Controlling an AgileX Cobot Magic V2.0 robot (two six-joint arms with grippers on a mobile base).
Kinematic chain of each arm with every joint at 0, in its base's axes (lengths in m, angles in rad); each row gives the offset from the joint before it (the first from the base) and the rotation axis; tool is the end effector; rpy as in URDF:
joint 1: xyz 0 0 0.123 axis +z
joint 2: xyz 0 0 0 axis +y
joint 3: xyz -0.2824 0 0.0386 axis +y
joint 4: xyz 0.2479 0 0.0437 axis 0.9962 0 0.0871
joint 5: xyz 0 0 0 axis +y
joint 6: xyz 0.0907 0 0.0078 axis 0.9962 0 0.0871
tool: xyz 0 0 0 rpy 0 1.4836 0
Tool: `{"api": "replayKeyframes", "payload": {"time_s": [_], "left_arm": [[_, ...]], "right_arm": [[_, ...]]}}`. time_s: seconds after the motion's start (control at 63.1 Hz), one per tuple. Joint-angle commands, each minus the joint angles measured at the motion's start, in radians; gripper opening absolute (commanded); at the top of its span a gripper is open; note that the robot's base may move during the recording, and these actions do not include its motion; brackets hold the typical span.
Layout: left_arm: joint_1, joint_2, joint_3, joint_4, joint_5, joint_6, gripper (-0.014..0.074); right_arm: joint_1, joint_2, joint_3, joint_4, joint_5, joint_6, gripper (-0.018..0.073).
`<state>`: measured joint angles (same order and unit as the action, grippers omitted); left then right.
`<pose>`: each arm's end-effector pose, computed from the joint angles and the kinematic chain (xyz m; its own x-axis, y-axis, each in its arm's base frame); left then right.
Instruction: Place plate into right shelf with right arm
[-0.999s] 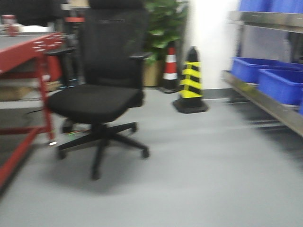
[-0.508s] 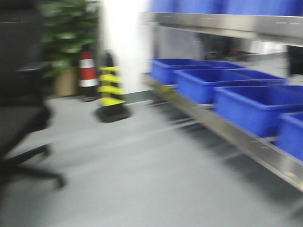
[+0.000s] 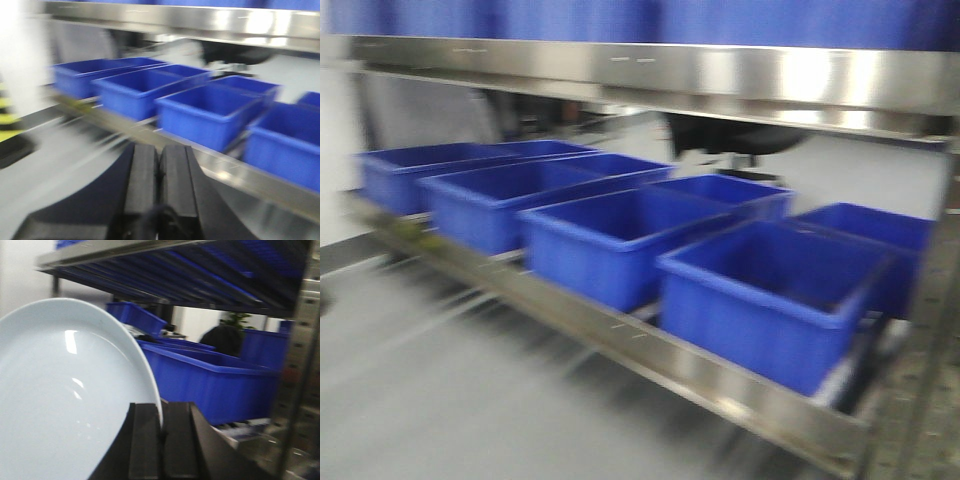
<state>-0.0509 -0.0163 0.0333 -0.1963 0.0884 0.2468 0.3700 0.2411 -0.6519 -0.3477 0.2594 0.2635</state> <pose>0.0565 -0.0045 0.1948 -0.0130 0.0519 -0.9986 0.0688 0.9963 0.0509 0.0333 0.0043 0.3896 0.2538 0.0201 -0.9670 -0.2634 0.9634 -0.0492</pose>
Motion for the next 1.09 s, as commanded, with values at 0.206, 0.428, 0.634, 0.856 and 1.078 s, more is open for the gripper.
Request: {"api": "replayKeyframes", "payload": {"time_s": [0.206,0.428,0.634,0.856,1.078], "left_arm": [[-0.001,-0.012,0.008,-0.004,-0.083,-0.002,-0.0047],[-0.001,-0.012,0.008,-0.004,-0.083,-0.002,-0.0047],[-0.001,-0.012,0.008,-0.004,-0.083,-0.002,-0.0047],[-0.001,-0.012,0.008,-0.004,-0.083,-0.002,-0.0047],[-0.001,-0.012,0.008,-0.004,-0.083,-0.002,-0.0047]], "right_arm": [[-0.003,0.012,-0.026,-0.018,-0.087,-0.002,0.0051],[-0.003,0.012,-0.026,-0.018,-0.087,-0.002,0.0051],[-0.003,0.012,-0.026,-0.018,-0.087,-0.002,0.0051],[-0.004,0.012,-0.026,-0.018,-0.087,-0.002,0.0051],[-0.004,0.012,-0.026,-0.018,-0.087,-0.002,0.0051]]}}
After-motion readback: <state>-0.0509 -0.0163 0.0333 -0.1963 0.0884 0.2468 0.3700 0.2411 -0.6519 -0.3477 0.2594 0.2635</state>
